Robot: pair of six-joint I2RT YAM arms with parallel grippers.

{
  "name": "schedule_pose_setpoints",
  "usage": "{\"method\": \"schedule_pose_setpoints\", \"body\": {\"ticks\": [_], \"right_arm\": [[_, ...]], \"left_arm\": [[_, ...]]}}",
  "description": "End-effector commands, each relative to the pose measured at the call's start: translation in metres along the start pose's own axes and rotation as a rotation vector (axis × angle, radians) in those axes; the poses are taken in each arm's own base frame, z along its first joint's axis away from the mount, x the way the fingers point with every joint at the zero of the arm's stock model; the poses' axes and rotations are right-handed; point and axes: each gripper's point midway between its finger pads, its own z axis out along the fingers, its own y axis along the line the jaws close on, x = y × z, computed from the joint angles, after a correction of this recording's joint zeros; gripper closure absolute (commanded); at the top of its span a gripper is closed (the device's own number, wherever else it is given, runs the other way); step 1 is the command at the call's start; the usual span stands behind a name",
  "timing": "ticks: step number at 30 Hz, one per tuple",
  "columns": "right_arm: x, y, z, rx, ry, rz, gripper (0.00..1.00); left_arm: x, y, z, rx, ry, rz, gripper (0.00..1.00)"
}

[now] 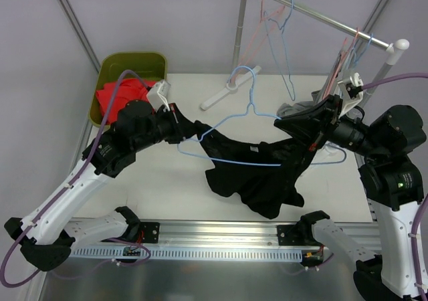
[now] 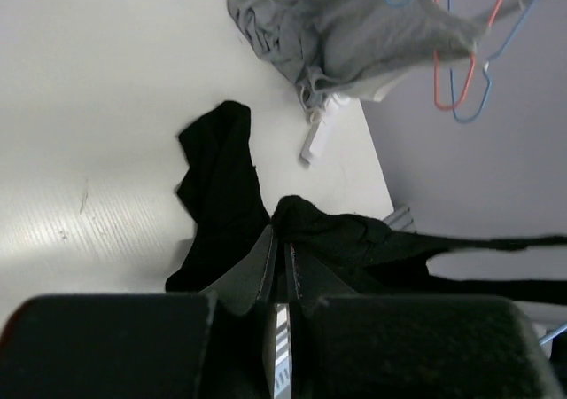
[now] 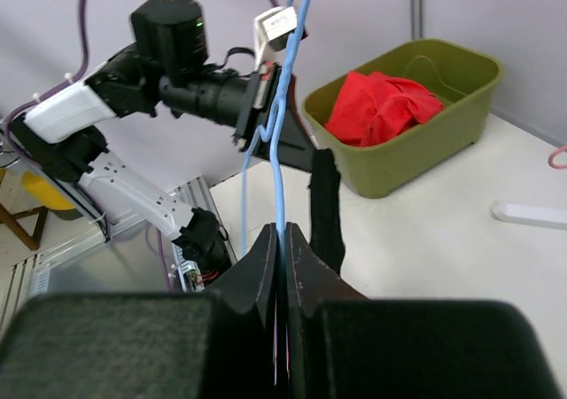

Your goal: Remove the tank top from the hanger

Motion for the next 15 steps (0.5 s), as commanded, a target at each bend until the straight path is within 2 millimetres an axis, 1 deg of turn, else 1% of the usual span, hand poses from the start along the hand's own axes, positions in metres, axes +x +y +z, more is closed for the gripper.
{"method": "schedule_pose_setpoints", "body": {"ticks": [1, 2, 3, 4, 5, 6, 7, 8, 9, 10, 13, 15], "right_arm": [[-0.045, 0.034, -0.007, -0.117, -0.135, -0.158, 1.00], [-0.041, 0.040, -0.009, -0.146, -0.121, -0.161, 1.00], [-0.036, 0.041, -0.009, -0.157, -0.109, -0.155, 1.00], [-0.033, 0.046, -0.013, -0.173, -0.102, -0.161, 1.00], [-0.027, 0.052, -0.015, -0.206, -0.082, -0.159, 1.00], [-0.022, 0.053, -0.016, -0.218, -0.068, -0.151, 1.00], [-0.018, 0.055, -0.017, -0.228, -0.056, -0.142, 1.00], [-0.014, 0.057, -0.019, -0.237, -0.044, -0.134, 1.00], [-0.012, 0.056, -0.019, -0.232, -0.039, -0.130, 1.00], [-0.007, 0.054, -0.021, -0.217, -0.027, -0.118, 1.00], [-0.003, 0.050, -0.025, -0.169, -0.034, -0.141, 1.00], [-0.006, 0.046, -0.030, -0.115, -0.064, -0.168, 1.00]], "left_arm": [[-0.036, 0.004, 0.002, -0.069, -0.102, -0.100, 1.00], [-0.042, 0.010, 0.006, -0.099, -0.107, -0.107, 1.00], [-0.054, 0.007, 0.003, -0.102, -0.127, -0.102, 1.00], [-0.065, 0.011, 0.002, -0.118, -0.150, -0.103, 1.00], [-0.071, 0.012, 0.007, -0.126, -0.153, -0.100, 1.00], [-0.084, 0.002, 0.003, -0.109, -0.180, -0.089, 1.00], [-0.091, 0.000, 0.003, -0.107, -0.193, -0.087, 1.00], [-0.095, 0.000, 0.007, -0.112, -0.192, -0.087, 1.00], [-0.106, -0.006, 0.003, -0.112, -0.224, -0.088, 1.00], [-0.111, -0.005, 0.003, -0.125, -0.243, -0.095, 1.00], [-0.119, -0.001, 0.005, -0.157, -0.271, -0.144, 1.00], [-0.117, 0.004, 0.009, -0.178, -0.270, -0.176, 1.00]]}}
